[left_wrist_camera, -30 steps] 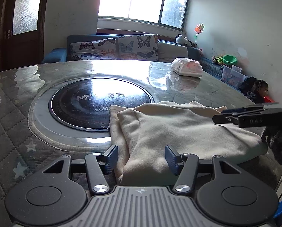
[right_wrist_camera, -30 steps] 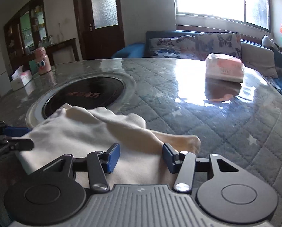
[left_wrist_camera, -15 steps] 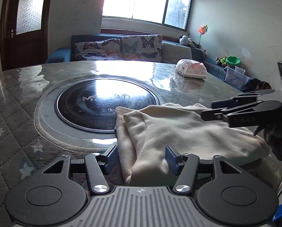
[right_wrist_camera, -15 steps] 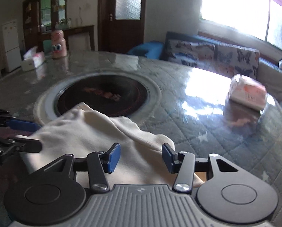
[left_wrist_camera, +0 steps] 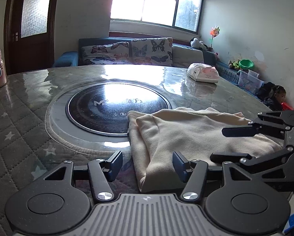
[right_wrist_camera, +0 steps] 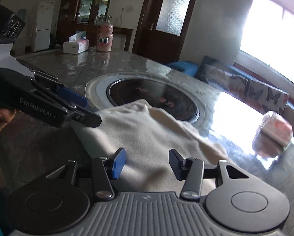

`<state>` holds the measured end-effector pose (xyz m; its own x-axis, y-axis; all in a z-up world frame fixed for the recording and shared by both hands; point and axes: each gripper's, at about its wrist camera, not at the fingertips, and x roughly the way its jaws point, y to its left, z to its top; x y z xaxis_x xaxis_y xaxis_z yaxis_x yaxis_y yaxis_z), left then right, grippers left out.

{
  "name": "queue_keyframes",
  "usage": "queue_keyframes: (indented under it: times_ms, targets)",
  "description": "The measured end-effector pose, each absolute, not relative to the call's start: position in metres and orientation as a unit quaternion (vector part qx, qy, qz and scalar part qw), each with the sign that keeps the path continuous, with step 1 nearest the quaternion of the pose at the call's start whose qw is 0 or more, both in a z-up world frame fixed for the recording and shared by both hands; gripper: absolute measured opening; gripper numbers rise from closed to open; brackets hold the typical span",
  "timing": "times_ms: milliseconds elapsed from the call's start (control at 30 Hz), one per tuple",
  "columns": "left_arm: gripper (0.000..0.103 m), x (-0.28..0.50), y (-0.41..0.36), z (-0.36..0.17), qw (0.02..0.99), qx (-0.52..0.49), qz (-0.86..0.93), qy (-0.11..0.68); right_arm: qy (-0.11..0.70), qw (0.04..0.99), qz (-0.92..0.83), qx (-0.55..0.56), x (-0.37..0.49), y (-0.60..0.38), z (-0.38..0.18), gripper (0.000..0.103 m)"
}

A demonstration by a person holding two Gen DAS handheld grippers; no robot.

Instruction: Fold clothes

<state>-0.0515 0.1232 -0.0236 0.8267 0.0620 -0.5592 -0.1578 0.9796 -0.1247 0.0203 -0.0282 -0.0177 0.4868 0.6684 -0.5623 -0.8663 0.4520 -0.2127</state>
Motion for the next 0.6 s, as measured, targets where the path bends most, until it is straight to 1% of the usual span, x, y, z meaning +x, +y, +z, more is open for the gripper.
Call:
queue_keyframes:
  times_ms: [100,267,367,600]
  targets:
    - [0.060,-0.053,0.123,-0.022,0.953,-0.081,0.058,0.286,0.197,0.829,0.472,-0.227,0.017,-0.029,-0.009,0.051]
    - [0.060,-0.056,0.124,-0.029,0.949,-0.089,0.064,0.296,0.198,0.815,0.483,-0.250,0.005,-0.016,-0.026,0.050]
    - [0.062,-0.060,0.125,-0.026,0.950,-0.089,0.067,0.292,0.184,0.818,0.486,-0.246,0.002,-0.015,-0.018,0.051]
    - [0.062,-0.060,0.125,-0.027,0.948,-0.093,0.071,0.295,0.195,0.808,0.497,-0.249,-0.003,-0.012,-0.023,0.051]
